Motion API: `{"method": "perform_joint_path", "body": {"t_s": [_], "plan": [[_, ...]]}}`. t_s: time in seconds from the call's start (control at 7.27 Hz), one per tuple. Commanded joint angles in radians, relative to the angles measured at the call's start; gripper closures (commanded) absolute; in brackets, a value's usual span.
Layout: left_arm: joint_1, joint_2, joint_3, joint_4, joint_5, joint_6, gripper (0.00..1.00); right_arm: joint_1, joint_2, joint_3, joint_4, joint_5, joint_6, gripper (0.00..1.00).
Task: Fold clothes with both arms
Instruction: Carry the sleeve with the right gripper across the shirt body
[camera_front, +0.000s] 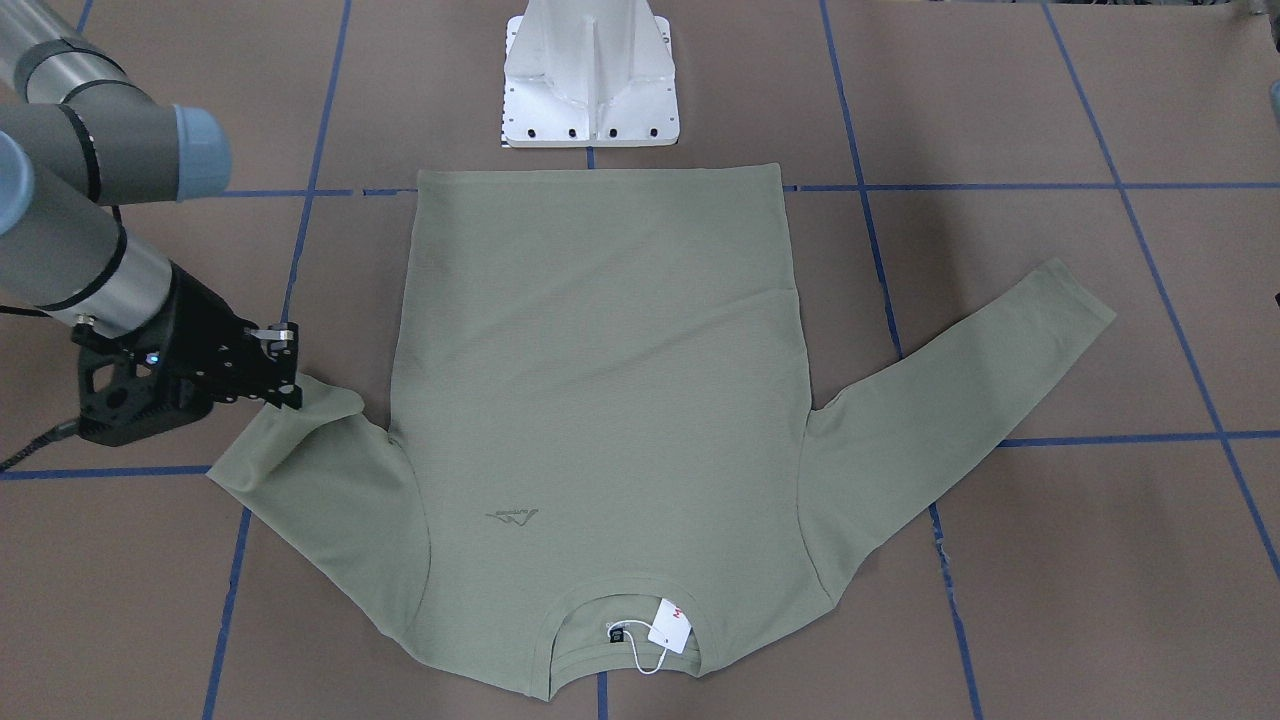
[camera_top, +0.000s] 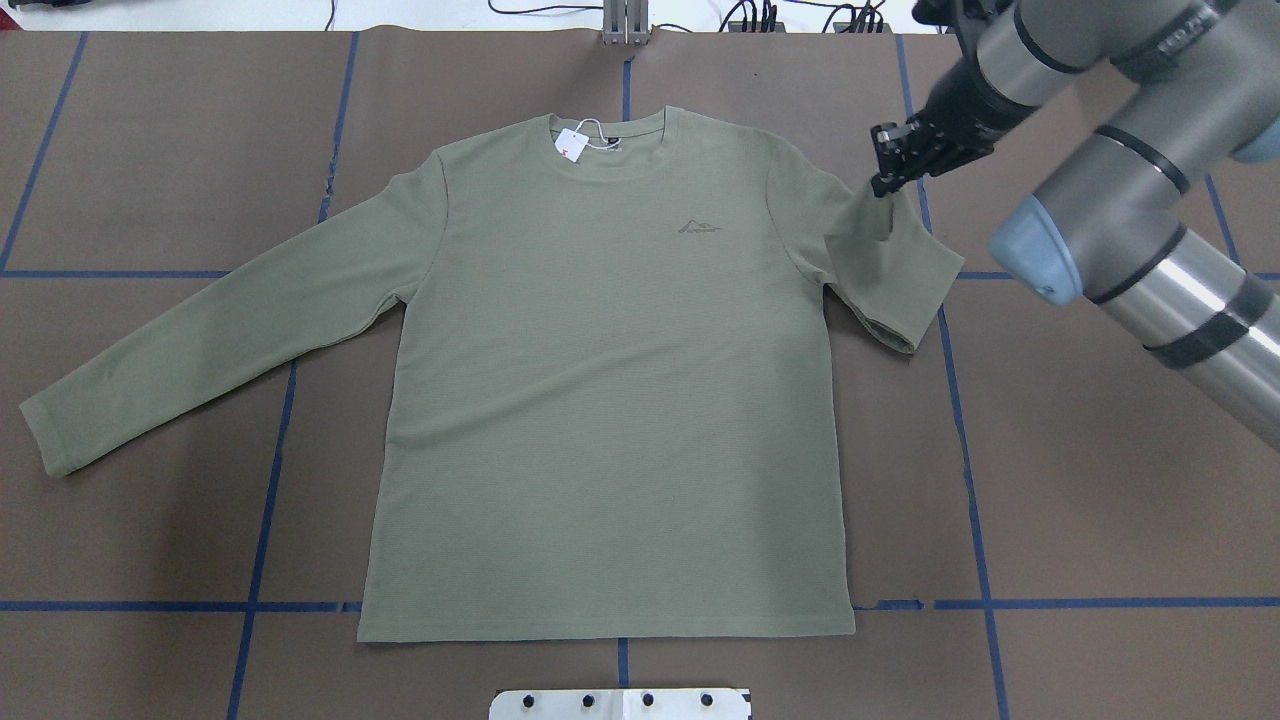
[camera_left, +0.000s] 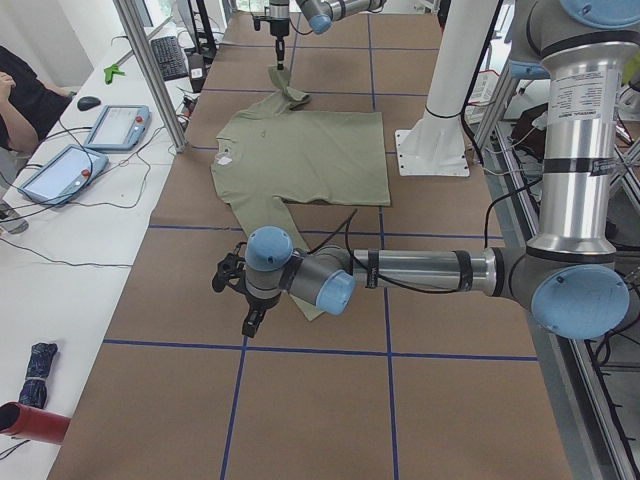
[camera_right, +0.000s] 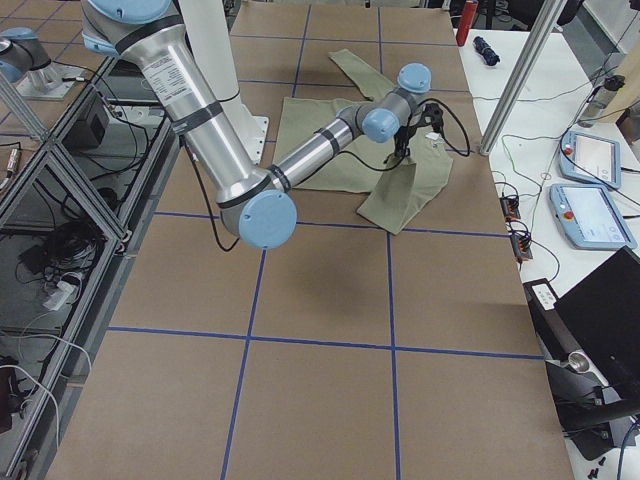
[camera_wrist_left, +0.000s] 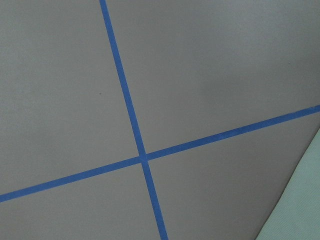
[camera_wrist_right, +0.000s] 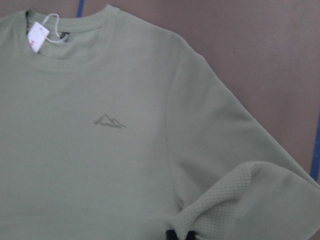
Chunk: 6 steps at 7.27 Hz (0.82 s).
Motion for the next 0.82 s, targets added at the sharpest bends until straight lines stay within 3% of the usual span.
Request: {"method": "perform_joint_path", "body": {"t_s": [0.0, 0.14, 0.27, 0.69], "plan": [[0.0, 0.001, 0.002, -0.002, 0.0, 0.0, 0.01, -0.098, 0.367, -0.321, -0.012, -0.016, 0.06, 1.0], [0.0, -0.001, 0.003, -0.002, 0.0, -0.001, 0.01, -0.161, 0.454, -0.42, 0.067, -0.072, 0.081, 1.0], [0.0, 0.001, 0.006, 0.0, 0.0, 0.0, 0.01, -0.224, 0.482, -0.43, 0.117, -0.14, 0.141, 1.0], [0.0, 0.001, 0.018, -0.002, 0.0, 0.0, 0.01, -0.395, 0.522, -0.444, 0.123, -0.368, 0.147, 1.0]]}}
